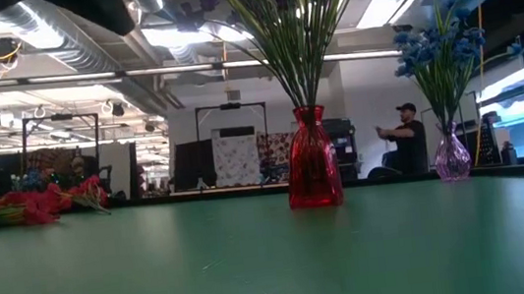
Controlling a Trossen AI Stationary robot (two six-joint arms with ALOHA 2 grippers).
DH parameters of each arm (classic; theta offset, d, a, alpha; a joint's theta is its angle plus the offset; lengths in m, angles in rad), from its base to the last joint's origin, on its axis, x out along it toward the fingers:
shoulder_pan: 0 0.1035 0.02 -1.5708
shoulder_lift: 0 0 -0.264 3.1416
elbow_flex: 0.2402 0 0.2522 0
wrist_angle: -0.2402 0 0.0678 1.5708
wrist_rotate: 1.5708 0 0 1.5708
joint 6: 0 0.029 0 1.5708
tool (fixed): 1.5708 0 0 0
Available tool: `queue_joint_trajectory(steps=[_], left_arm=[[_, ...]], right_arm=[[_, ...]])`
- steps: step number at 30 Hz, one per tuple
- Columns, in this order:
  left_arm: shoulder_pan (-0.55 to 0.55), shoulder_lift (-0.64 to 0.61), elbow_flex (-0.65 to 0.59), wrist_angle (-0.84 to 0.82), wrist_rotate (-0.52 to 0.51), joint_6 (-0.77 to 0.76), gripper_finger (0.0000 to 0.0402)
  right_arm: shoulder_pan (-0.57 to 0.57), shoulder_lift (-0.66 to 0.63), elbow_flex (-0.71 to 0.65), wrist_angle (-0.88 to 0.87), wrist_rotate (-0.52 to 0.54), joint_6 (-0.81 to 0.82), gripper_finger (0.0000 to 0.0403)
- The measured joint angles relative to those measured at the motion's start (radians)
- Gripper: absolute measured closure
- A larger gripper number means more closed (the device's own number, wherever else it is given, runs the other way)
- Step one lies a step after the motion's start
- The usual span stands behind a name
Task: Sort flowers into vase by color
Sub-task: Put the bottom red flowers into the transparent vase
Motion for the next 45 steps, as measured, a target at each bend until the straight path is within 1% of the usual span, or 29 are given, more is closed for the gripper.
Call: queue_joint_trajectory(steps=[11, 20, 28, 33, 41, 45], left_arm=[[0.025, 0.000, 0.000, 0.043, 0.009, 0.000, 0.0399], [0.025, 0.000, 0.000, 0.065, 0.012, 0.000, 0.0399], [0.040, 0.000, 0.000, 0.065, 0.028, 0.001, 0.0399], [0.040, 0.000, 0.000, 0.063, 0.031, 0.001, 0.0399], [0.040, 0.000, 0.000, 0.060, 0.031, 0.002, 0.0399], [0.040, 0.000, 0.000, 0.058, 0.031, 0.003, 0.0399]], right_arm=[[0.084, -0.109, -0.135, 0.057, -0.002, -0.010, 0.0401], [0.081, -0.139, -0.188, 0.053, -0.034, 0.002, 0.0401], [0.081, -0.128, -0.189, 0.019, -0.092, 0.018, 0.0401], [0.081, -0.113, -0.189, -0.005, -0.091, 0.018, 0.0402], [0.081, -0.018, -0.189, -0.024, -0.100, 0.019, 0.0402], [0.082, 0.031, -0.189, -0.058, -0.111, 0.052, 0.0402]])
